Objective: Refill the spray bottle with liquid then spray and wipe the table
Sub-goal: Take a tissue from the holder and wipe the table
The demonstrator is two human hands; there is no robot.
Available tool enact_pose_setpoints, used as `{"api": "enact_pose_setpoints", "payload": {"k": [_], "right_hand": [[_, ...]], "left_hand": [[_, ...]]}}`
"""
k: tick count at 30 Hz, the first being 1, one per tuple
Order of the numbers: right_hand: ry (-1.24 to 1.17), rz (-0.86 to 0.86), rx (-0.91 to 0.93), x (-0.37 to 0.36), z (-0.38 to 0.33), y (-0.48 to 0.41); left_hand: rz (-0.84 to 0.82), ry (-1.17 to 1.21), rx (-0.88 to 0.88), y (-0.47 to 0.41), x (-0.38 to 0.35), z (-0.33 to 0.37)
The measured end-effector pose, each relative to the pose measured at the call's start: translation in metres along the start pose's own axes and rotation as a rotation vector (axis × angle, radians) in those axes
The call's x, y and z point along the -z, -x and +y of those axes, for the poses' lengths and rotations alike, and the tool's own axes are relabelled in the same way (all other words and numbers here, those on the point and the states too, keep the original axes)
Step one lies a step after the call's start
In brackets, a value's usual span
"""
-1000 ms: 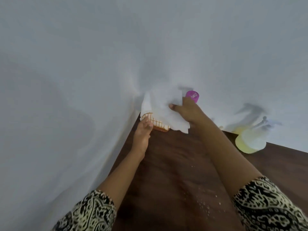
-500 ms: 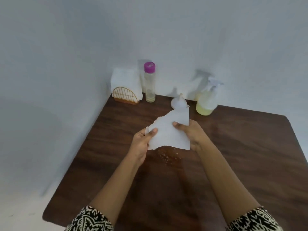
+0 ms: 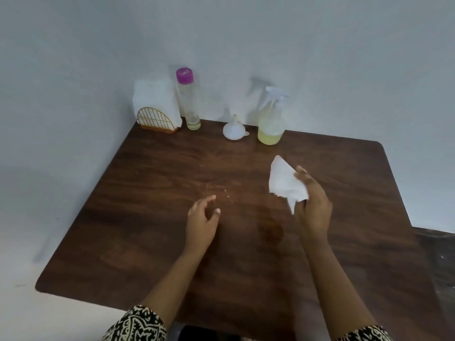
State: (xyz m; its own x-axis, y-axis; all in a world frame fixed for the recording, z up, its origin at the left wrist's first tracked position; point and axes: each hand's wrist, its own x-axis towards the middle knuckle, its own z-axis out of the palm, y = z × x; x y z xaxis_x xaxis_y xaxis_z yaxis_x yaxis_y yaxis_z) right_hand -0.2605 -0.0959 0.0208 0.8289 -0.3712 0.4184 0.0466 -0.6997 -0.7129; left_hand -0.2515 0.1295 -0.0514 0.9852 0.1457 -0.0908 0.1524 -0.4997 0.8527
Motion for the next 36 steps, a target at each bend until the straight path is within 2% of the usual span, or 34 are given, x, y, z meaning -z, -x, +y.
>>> {"api": "enact_pose_setpoints", "payload": {"k": [2,4,6,8,9,12,14,20,25,28,33,36], "right_hand": [[0.248,-0.165,0.302,-0.006,0.031,0.012],[0.379,-0.476,0.4,-0.017,0.058,0.033],[0.457,-0.793,0.341,-0.025,0.071,0.058],[0.479,-0.982,0.217,-0.025,0.074,0.078],[0.456,-1.008,0.177,-0.023,0.074,0.083],[0.37,-0.849,0.106,-0.024,0.062,0.07],[0.442,-0.742,0.129,-0.039,0.061,0.051],[0.602,-0.735,0.041,-0.09,0.057,0.061],[0.563,-0.714,0.124,-0.076,0.075,0.067],[0.608,-0.585,0.012,-0.067,0.091,0.059],[0.613,-0.523,-0.175,-0.081,0.073,0.066],[0.558,-0.57,-0.079,-0.098,0.044,0.083]], "left_hand": [[0.0,-0.237,-0.076,0.016,-0.007,-0.011],[0.023,-0.348,-0.074,0.028,-0.01,-0.019],[0.047,-0.416,-0.08,0.034,-0.011,-0.029],[0.055,-0.461,-0.106,0.036,-0.008,-0.039],[0.051,-0.48,-0.119,0.037,-0.007,-0.044],[0.044,-0.532,-0.129,0.04,-0.006,-0.05],[0.049,-0.563,-0.137,0.04,-0.007,-0.05],[0.119,-0.599,-0.099,0.04,-0.01,-0.051],[0.117,-0.637,-0.086,0.039,-0.012,-0.05],[0.116,-0.662,-0.086,0.039,-0.013,-0.049],[0.115,-0.676,-0.074,0.039,-0.013,-0.049],[0.107,-0.68,-0.077,0.039,-0.013,-0.049]]}}
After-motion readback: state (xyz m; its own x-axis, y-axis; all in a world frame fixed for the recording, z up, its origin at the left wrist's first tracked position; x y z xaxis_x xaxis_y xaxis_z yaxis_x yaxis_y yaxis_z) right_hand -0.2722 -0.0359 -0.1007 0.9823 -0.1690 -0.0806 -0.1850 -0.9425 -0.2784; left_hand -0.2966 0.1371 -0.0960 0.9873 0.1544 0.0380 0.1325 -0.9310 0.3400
